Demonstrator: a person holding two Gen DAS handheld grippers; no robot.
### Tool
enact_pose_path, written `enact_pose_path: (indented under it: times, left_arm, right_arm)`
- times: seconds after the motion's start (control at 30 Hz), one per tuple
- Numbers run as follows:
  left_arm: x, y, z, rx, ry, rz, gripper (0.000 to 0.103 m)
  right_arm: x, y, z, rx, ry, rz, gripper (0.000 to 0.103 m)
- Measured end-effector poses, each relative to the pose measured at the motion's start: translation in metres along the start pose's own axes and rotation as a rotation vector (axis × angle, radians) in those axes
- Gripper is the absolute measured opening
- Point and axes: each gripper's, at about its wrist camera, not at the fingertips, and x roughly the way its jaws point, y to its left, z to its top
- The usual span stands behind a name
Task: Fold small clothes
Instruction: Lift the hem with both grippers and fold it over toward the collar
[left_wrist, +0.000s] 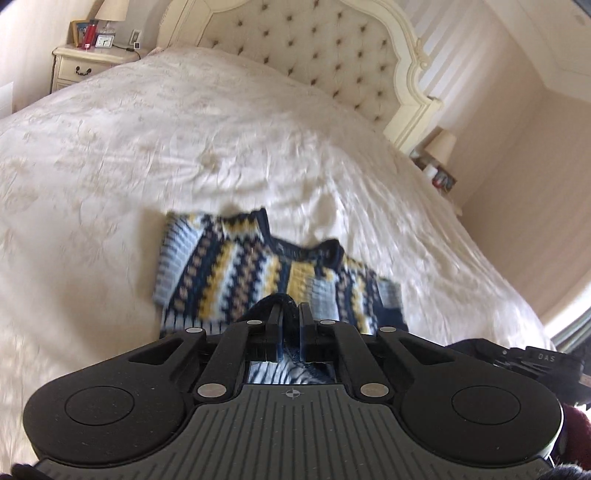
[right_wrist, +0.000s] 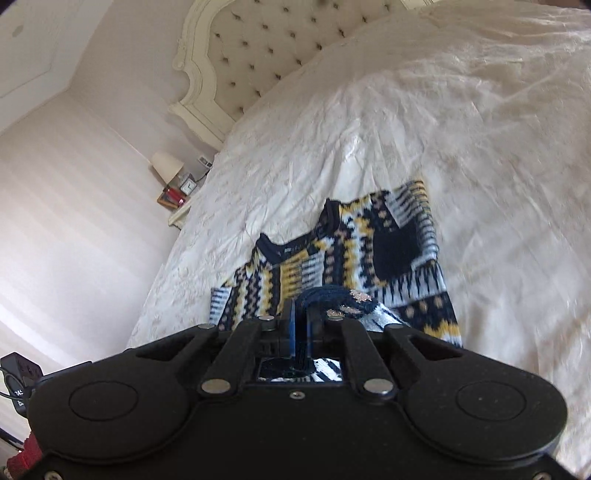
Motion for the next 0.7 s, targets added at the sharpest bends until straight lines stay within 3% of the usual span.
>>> enact_pose_path:
  times: [0.2, 0.4, 0.6, 0.7]
  left_arm:
    - [0.051, 0.019, 0.042, -0.013, -0.009, 0.014, 0.007]
    - [0.105, 0.044, 0.071, -0.016, 0.019, 0.062, 0.007]
    - [0.143, 0.063, 0.083, 0.015, 0.079, 0.104, 0.007]
    - [0.156, 0.072, 0.080, 0.024, 0.135, 0.090, 0.013]
  right_arm:
    - [0.056, 0.000, 0.042, -0.001, -0.026, -0.051, 0.013]
    - [0.118, -0.015, 0.066, 0.046, 0.017, -0.139, 0.013]
    - [0.166, -0.031, 0.077, 0.056, 0.069, -0.232, 0.014]
    - [0.179, -0.038, 0.080, 0.061, 0.074, -0.285, 0.020]
